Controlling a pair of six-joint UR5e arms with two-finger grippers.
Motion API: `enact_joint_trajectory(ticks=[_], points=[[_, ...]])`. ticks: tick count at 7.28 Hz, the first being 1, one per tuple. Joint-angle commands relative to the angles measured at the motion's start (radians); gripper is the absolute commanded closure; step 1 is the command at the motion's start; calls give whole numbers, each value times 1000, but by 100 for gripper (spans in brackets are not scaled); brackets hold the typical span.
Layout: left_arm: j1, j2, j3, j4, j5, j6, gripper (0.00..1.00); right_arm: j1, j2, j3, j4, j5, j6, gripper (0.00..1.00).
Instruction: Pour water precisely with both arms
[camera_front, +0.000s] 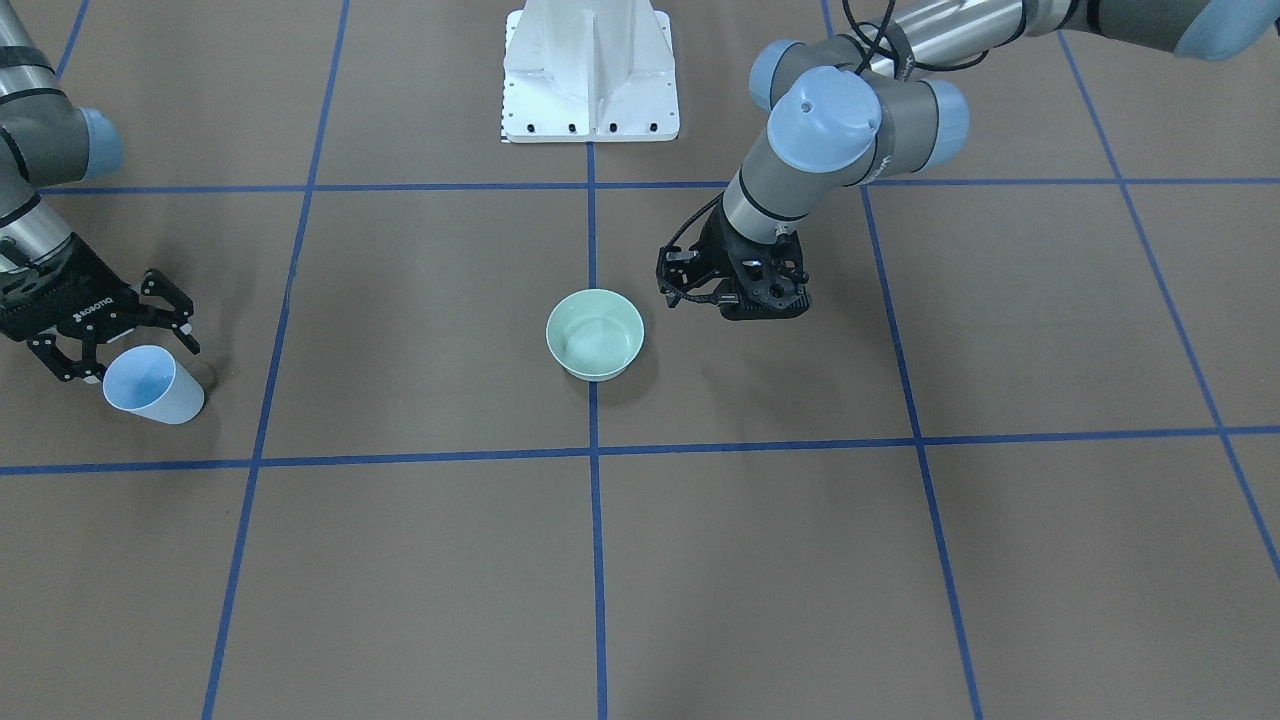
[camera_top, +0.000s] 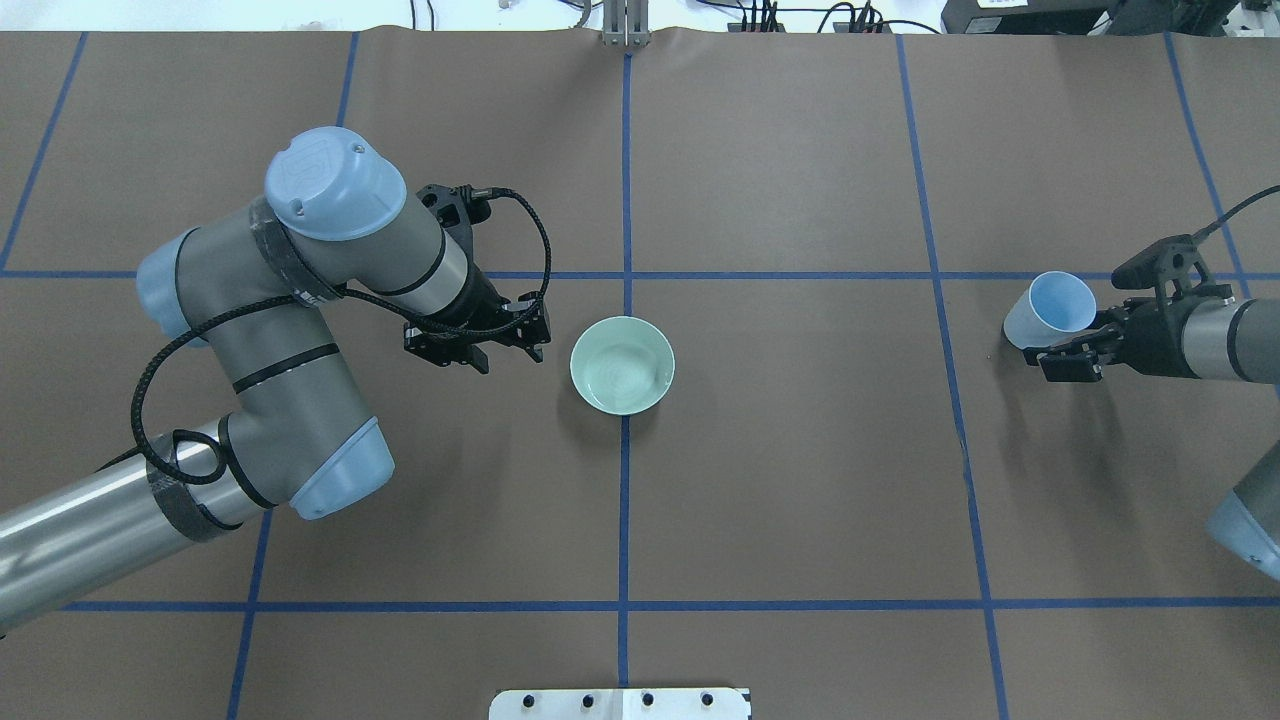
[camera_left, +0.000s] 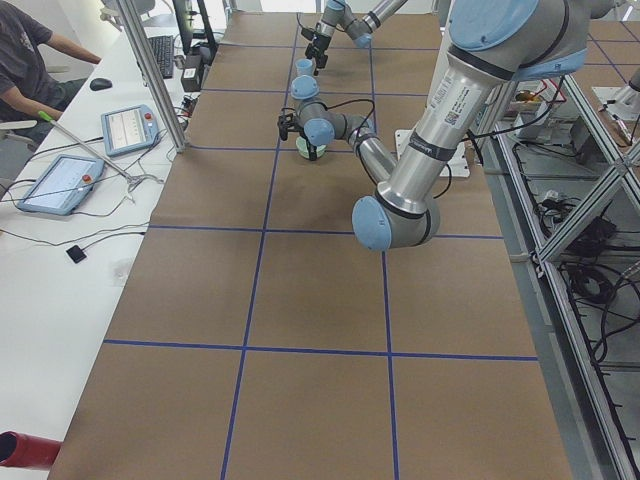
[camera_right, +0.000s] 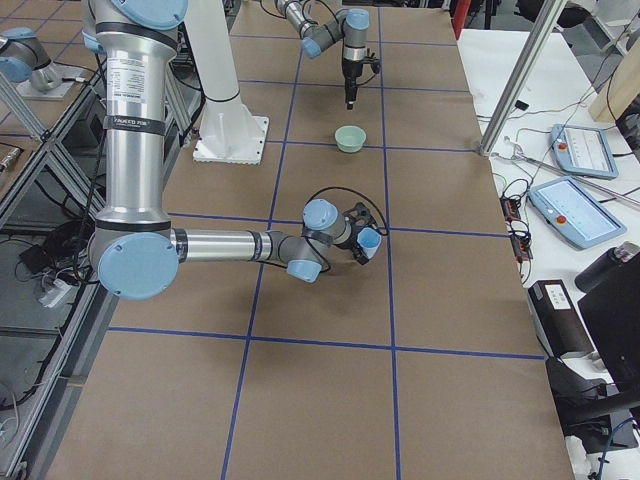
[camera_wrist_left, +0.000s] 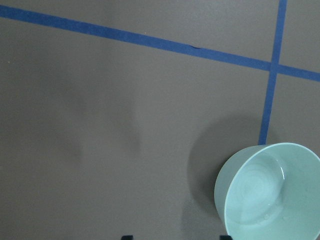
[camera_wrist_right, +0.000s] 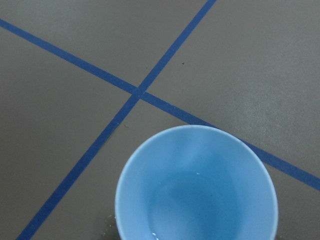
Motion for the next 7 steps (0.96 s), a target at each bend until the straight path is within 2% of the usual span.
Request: enact_joint_trajectory(ticks=[1, 2, 3, 7], points=[[-1, 0, -4, 0, 0, -2, 34, 0, -1, -16, 53, -1, 35, 1], [-1, 1, -9, 0, 0, -2, 34, 0, -1, -53, 120, -7, 37, 1], [-1, 1, -12, 0, 0, -2, 34, 0, -1, -65, 139, -36, 38, 1], [-1, 1, -12, 0, 0, -2, 34, -2, 7, -56, 144, -76, 38, 1]])
